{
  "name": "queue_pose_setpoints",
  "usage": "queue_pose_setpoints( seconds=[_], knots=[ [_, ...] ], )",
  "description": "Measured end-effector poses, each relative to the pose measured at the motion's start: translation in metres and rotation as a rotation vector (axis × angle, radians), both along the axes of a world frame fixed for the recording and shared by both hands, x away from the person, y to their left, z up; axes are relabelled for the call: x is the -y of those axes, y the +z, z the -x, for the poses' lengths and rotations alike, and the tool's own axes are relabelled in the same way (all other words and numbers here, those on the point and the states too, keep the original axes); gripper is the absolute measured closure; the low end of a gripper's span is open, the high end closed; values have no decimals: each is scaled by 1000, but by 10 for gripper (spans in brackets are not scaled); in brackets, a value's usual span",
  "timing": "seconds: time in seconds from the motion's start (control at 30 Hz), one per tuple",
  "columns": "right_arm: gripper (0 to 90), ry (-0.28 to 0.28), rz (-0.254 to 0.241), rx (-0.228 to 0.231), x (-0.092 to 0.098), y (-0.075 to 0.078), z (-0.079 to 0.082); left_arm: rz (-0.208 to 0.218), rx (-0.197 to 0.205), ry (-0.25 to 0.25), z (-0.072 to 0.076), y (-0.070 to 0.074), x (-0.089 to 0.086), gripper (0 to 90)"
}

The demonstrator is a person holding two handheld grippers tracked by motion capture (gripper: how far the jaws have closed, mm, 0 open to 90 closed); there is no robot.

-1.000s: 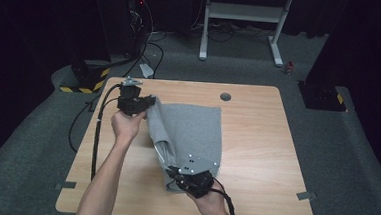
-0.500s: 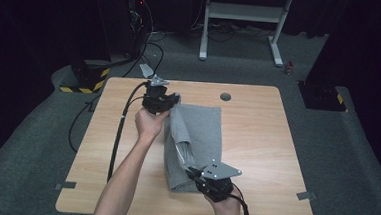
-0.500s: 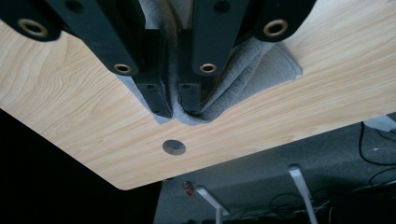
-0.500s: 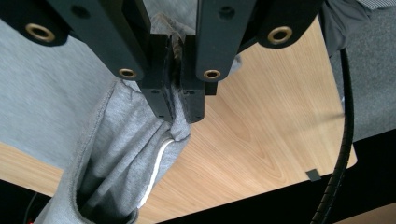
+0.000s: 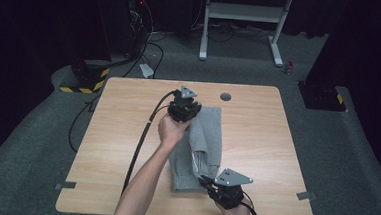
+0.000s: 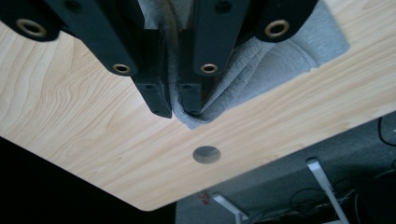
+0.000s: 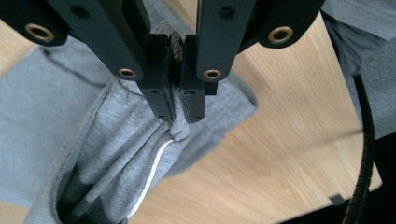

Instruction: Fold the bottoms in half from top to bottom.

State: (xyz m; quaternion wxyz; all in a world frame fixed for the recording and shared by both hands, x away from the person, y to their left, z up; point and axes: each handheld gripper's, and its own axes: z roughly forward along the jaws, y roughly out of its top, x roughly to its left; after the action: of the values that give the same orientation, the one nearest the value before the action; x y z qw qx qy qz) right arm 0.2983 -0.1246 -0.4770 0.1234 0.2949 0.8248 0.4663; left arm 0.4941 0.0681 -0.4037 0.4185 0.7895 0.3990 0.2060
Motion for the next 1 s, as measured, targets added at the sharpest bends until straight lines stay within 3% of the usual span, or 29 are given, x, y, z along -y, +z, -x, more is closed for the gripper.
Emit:
queue_pose_setpoints(
  seconds=[0.23,0.5,0.73,0.9,0.93,1.0],
  knots=[
    [845,-9,36,-39,5,-15,-2,-16,-33,-3,-3,-23,10,833],
    [823,3,54,-54,4,-20,-4,-20,-55,17,-1,-38,3,761],
    [684,18,64,-38,-2,-18,-4,6,-71,28,7,-45,-2,594],
    [589,18,60,-21,-4,-14,-4,1,-69,26,15,-46,-5,512],
    [559,17,51,-12,-3,-10,-4,-7,-59,27,20,-46,-9,502],
    [532,13,44,-3,-1,-6,-4,-65,-42,36,27,-45,-11,485]
  ],
)
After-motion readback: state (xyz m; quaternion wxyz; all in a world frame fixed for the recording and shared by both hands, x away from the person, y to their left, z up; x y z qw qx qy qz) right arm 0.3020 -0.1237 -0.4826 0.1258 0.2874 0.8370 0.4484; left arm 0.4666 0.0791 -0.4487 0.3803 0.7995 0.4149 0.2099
